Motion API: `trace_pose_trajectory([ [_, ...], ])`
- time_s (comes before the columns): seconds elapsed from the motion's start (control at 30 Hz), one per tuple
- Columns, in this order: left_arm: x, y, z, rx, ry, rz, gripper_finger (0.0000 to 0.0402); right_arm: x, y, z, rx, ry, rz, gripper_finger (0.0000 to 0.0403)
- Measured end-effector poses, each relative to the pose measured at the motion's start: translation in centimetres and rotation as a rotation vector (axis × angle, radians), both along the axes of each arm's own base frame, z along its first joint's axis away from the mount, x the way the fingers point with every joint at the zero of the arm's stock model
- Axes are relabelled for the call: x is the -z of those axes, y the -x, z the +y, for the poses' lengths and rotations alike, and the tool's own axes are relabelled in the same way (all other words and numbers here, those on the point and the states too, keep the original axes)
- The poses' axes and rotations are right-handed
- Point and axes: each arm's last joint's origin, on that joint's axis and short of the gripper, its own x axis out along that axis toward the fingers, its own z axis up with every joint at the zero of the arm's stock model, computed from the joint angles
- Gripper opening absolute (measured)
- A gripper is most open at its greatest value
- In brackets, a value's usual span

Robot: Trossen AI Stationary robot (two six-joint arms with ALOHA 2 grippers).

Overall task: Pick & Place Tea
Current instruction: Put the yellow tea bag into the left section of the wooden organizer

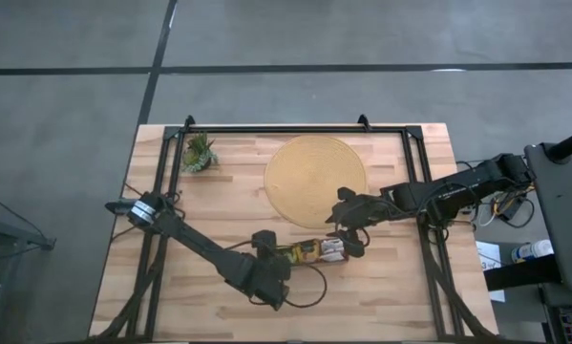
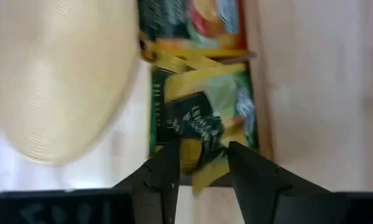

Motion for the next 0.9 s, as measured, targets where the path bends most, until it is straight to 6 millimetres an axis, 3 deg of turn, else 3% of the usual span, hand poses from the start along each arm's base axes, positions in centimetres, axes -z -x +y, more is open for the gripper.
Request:
trace_pose_trajectory([
  [0.2, -0.4, -0.8, -0.3, 0.077, -0.051, -0.068, 0.0133, 0.0, 0.0, 0.0, 0.0, 0.0, 0.0, 0.0185],
  [0.57, -0.3, -1.3, 0.0, 0.048, 0.076, -0.076, 0.0133, 0.0, 0.0, 0.0, 0.0, 0.0, 0.0, 0.0185],
  [0.9, 2.2, -1.3, 2.0, -0.026, 0.14, -0.008, 0.0122, 0.0, 0.0, 0.0, 0.0, 0.0, 0.0, 0.0185],
])
